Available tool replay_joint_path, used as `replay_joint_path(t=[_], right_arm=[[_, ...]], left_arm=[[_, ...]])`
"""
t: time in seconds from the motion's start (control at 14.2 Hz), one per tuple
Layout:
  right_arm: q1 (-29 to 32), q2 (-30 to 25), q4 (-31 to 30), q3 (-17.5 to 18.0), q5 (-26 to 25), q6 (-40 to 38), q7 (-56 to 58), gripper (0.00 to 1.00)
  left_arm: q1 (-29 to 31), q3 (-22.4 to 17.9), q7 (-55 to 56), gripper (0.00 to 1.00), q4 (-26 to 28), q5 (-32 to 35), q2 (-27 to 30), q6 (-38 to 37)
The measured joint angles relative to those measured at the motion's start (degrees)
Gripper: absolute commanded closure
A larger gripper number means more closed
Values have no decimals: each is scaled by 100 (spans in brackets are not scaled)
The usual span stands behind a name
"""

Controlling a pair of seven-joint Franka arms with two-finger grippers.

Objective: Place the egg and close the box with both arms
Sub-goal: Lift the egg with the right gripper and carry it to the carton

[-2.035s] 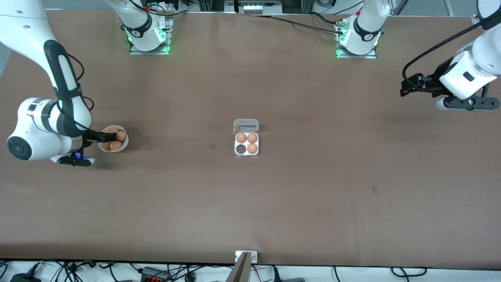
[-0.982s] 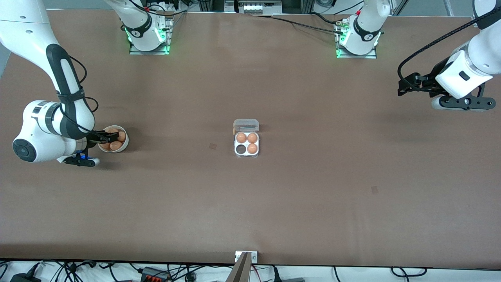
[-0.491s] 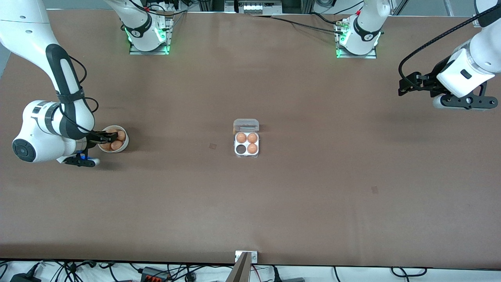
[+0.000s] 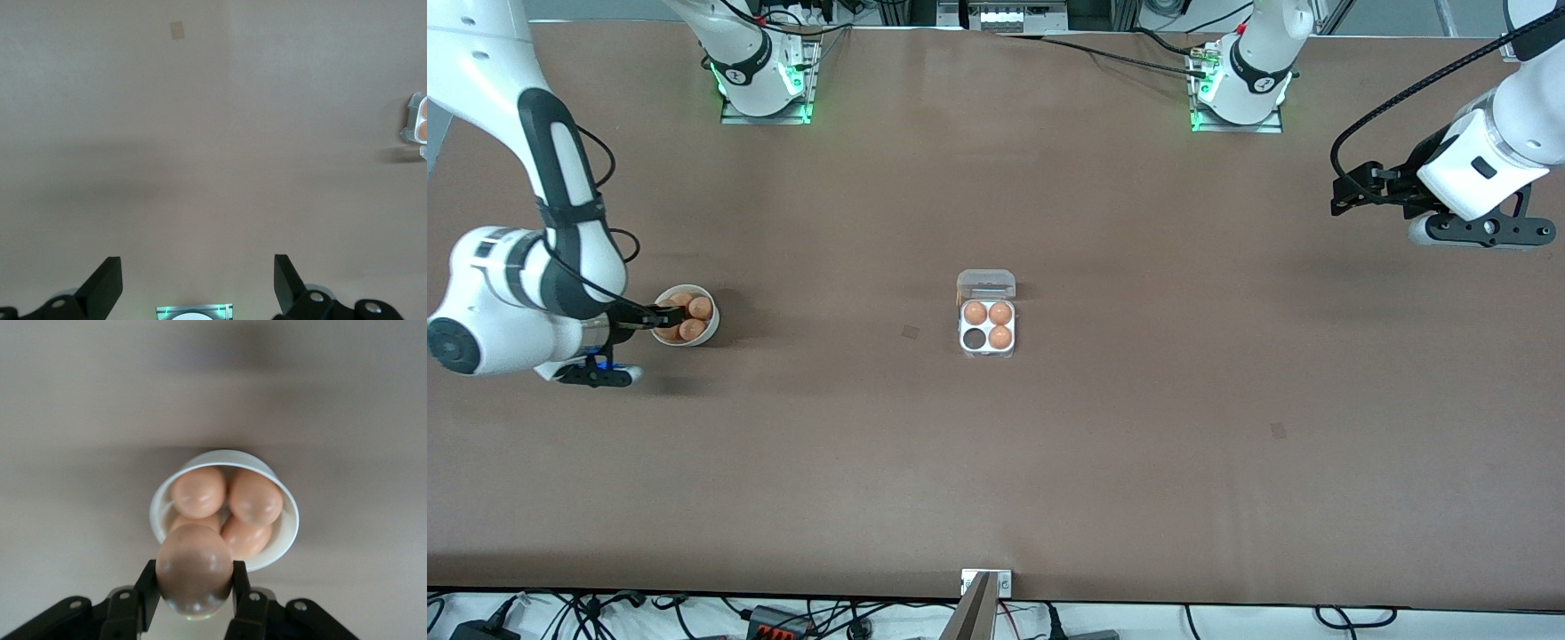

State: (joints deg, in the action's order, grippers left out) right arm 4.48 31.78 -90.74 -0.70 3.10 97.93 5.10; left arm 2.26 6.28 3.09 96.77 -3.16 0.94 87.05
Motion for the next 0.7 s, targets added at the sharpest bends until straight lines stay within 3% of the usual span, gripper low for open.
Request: replay_joint_path(t=[0.21, 0.42, 0.7], right_arm=[[-196, -165, 651, 329, 39, -379, -11, 85], [-508, -146, 812, 752, 266, -381, -213, 85], [-1155, 14, 827, 883, 580, 294, -423, 85]], left_arm=[[-1, 0, 0, 0, -1, 0, 0, -12], [-14, 7, 0, 0, -4, 0, 0, -15], [-15, 9, 0, 0, -7, 0, 0, -24]])
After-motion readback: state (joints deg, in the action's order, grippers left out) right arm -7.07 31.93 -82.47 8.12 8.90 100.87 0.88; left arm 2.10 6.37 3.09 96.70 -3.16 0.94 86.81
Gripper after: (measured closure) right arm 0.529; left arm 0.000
